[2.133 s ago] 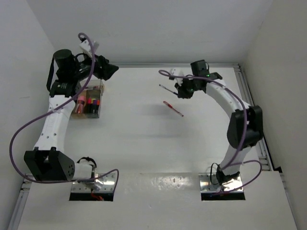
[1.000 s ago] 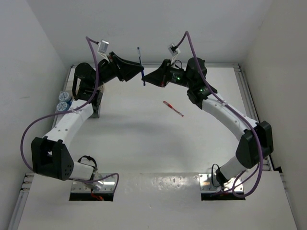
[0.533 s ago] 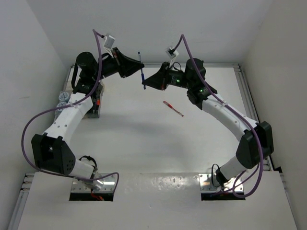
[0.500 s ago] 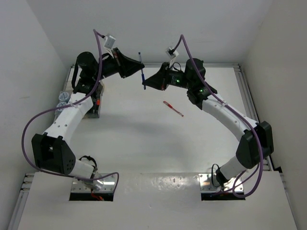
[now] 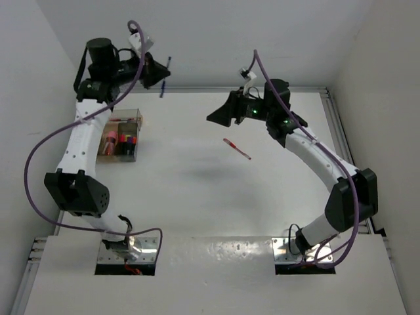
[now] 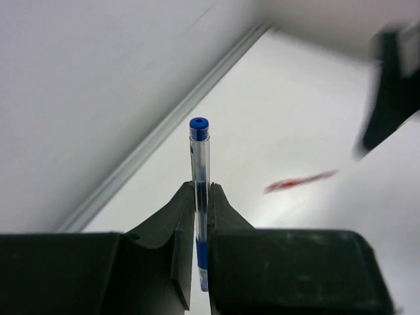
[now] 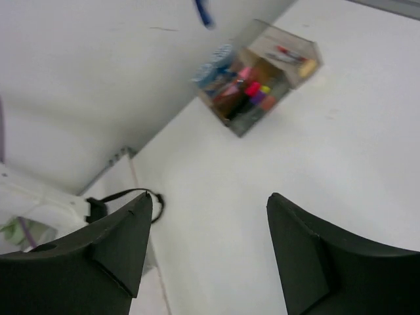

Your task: Sort the stationery into containers

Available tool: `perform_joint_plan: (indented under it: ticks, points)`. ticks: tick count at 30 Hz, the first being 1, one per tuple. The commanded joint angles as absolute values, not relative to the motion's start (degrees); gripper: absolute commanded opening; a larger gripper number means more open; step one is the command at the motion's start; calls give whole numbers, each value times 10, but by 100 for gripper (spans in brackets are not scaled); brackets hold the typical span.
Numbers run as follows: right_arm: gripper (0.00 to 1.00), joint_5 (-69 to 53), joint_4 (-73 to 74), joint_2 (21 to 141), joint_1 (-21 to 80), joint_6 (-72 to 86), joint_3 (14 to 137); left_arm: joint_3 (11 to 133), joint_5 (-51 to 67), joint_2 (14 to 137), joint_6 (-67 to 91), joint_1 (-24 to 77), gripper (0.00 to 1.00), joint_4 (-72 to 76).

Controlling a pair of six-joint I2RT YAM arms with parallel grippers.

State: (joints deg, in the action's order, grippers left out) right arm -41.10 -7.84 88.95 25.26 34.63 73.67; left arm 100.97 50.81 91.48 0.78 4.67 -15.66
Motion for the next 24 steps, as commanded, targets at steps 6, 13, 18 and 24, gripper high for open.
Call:
perform_joint_plan:
  ticks: [6, 13, 18, 24]
  points:
    - [70, -438, 18, 848, 119, 223, 639, 1100, 366, 1048, -675, -105, 0, -529]
    - [70, -445, 34, 866, 74, 203, 613, 1156, 335, 1170, -859, -157, 0, -533]
    - [69, -446, 31, 879, 69, 204, 613, 1245, 305, 1257, -880, -149, 0, -552]
    - [69, -457, 45, 906, 65, 204, 628, 1191, 299, 1259, -875, -144, 0, -497]
